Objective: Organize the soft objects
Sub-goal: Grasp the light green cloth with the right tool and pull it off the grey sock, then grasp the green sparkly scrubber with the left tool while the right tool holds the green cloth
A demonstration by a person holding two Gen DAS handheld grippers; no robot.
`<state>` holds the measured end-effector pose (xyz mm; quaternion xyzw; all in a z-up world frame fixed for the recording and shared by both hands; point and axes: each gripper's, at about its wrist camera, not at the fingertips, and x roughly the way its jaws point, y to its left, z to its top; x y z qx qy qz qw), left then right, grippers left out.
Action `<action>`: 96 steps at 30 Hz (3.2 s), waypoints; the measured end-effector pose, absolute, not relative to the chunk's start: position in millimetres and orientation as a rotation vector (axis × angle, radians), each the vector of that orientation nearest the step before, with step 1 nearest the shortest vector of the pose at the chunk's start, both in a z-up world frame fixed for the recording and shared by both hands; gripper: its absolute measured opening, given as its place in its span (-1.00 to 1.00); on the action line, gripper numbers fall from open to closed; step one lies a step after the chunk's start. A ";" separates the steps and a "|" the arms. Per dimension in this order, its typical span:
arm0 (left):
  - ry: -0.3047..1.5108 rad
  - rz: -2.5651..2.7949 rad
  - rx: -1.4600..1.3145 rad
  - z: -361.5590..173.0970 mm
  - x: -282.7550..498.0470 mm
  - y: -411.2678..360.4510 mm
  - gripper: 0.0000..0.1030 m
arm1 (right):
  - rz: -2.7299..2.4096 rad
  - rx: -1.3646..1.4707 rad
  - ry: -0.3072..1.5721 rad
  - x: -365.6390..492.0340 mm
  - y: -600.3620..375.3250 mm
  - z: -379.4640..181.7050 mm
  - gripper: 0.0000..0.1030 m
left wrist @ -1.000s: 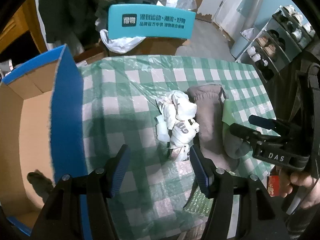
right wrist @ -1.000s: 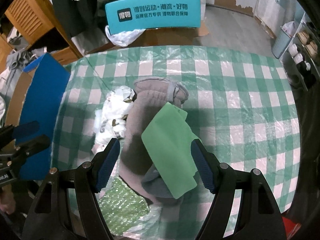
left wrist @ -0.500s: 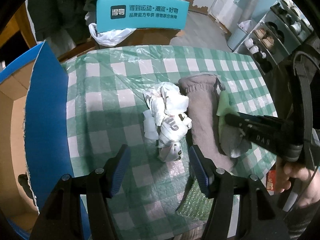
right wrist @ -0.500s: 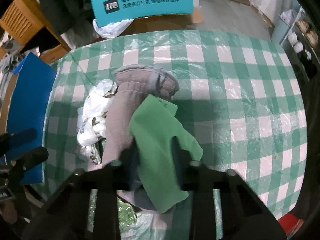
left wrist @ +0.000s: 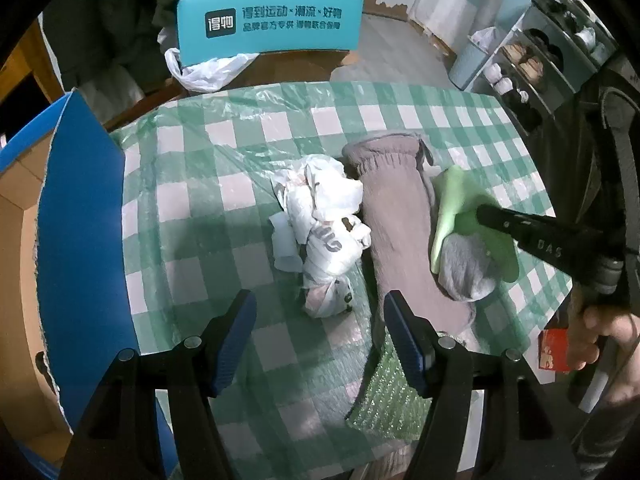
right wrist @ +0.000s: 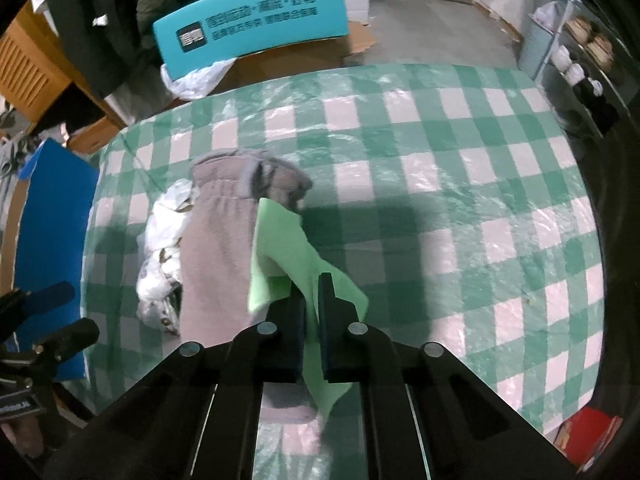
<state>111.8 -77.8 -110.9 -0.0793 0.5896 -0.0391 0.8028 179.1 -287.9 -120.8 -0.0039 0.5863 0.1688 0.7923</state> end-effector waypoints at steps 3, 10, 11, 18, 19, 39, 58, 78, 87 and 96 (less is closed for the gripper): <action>1.267 -0.091 -0.160 -111.3 111.1 -81.2 0.31 | 0.330 0.010 1.262 178.5 -299.3 -120.6 -0.91; 1.277 -0.110 -0.121 -113.9 108.0 -94.3 0.32 | 0.266 0.053 1.257 171.8 -328.5 -117.8 -0.91; 1.278 -0.111 -0.116 -114.2 107.5 -95.6 0.32 | 0.257 0.056 1.257 170.2 -332.2 -117.6 -0.91; 1.285 -0.117 -0.091 -116.5 104.7 -104.0 0.32 | 0.192 0.069 1.256 153.6 -363.8 -111.5 -0.91; 1.286 -0.118 -0.088 -116.8 104.3 -104.9 0.32 | 0.185 0.069 1.256 151.1 -367.6 -110.8 -0.91; 1.354 -0.164 -0.092 -140.3 67.4 -150.5 0.60 | 0.142 0.093 1.312 133.6 -387.3 -119.6 -0.04; 1.388 -0.147 0.042 -170.9 55.4 -177.5 0.66 | 0.178 0.062 1.338 125.1 -376.8 -125.6 0.19; 1.393 -0.186 -0.054 -164.6 52.9 -138.0 -0.66 | 0.225 -0.147 1.345 150.2 -353.6 -156.9 0.29; 1.380 -0.156 -0.103 -156.9 59.8 -130.7 -0.66 | 0.244 -0.262 1.368 155.8 -344.0 -179.1 0.29; 1.368 -0.157 -0.137 -149.1 63.6 -125.2 -0.66 | 0.237 -0.208 1.334 162.7 -353.1 -178.0 -0.22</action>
